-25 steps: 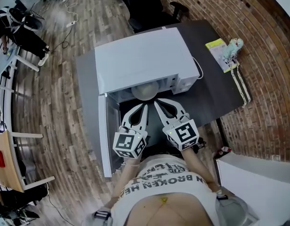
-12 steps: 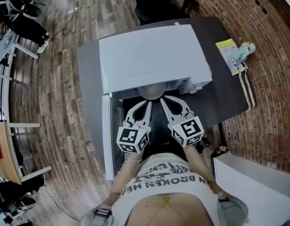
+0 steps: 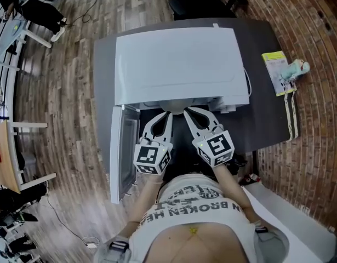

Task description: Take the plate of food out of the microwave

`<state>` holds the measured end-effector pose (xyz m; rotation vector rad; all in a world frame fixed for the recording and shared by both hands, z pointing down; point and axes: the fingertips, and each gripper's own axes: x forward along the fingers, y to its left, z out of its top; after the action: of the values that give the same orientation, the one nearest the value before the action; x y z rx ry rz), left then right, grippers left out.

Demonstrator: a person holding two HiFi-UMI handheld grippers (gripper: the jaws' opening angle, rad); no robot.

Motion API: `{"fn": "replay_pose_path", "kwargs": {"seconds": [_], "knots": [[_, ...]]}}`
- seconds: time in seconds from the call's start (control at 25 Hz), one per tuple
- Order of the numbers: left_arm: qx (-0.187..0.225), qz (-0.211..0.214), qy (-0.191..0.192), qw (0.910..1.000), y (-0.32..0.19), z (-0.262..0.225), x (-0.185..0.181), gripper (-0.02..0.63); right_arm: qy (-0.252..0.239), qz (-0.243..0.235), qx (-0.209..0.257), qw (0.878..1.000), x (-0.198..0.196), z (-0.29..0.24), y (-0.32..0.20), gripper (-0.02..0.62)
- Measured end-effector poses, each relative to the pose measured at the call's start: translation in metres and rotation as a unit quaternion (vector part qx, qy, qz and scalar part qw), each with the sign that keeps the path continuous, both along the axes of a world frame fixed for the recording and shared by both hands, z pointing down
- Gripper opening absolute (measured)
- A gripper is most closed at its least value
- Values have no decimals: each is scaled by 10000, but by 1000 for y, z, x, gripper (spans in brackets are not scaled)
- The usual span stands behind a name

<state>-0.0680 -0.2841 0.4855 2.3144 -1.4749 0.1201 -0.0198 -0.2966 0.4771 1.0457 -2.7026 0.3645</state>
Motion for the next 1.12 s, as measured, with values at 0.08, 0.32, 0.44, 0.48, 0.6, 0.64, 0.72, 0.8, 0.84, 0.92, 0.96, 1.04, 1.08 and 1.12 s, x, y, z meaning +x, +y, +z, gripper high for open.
{"fn": "replay_pose_path", "kwargs": {"seconds": [0.08,0.32,0.44,0.48,0.6,0.64,0.72,0.8,0.84,0.92,0.96,1.04,1.08,1.12], "knots": [[-43,-14,-55,10000,-2,4,-2,6,28,-22,-41,10000,-1,5,-1,8],[-298,5,-83,9995,-4,21,-9,6,196,49,-168,9997,-2,27,-3,8],[-370,19,-120,9992,-6,29,-9,6,316,80,-195,9993,-1,36,-7,8],[-399,22,-135,9991,-7,32,-9,6,345,93,-214,9991,0,39,-8,8],[-494,24,-161,9986,-7,40,-9,6,418,130,-296,9986,1,49,-10,8],[-526,25,-164,9985,-7,43,-10,6,443,139,-323,9984,0,52,-11,8],[-598,19,-166,9981,-7,51,-11,6,503,146,-385,9979,0,59,-12,8],[-680,10,-179,9975,-8,60,-12,6,575,143,-447,9972,0,67,-13,8],[-724,7,-189,9972,-9,64,-12,6,609,143,-481,9969,0,71,-14,8],[-823,5,-206,9964,-9,74,-13,6,653,147,-570,9961,1,80,-15,8],[-869,5,-217,9960,-9,78,-13,6,674,153,-620,9957,1,85,-15,8],[-944,5,-269,9952,-10,87,-13,6,767,158,-690,9945,3,94,-16,8],[-975,2,-302,9948,-10,91,-13,6,833,152,-709,9939,3,99,-16,8],[-1005,-2,-328,9944,-11,95,-14,6,891,143,-733,9932,4,104,-16,8]]}}
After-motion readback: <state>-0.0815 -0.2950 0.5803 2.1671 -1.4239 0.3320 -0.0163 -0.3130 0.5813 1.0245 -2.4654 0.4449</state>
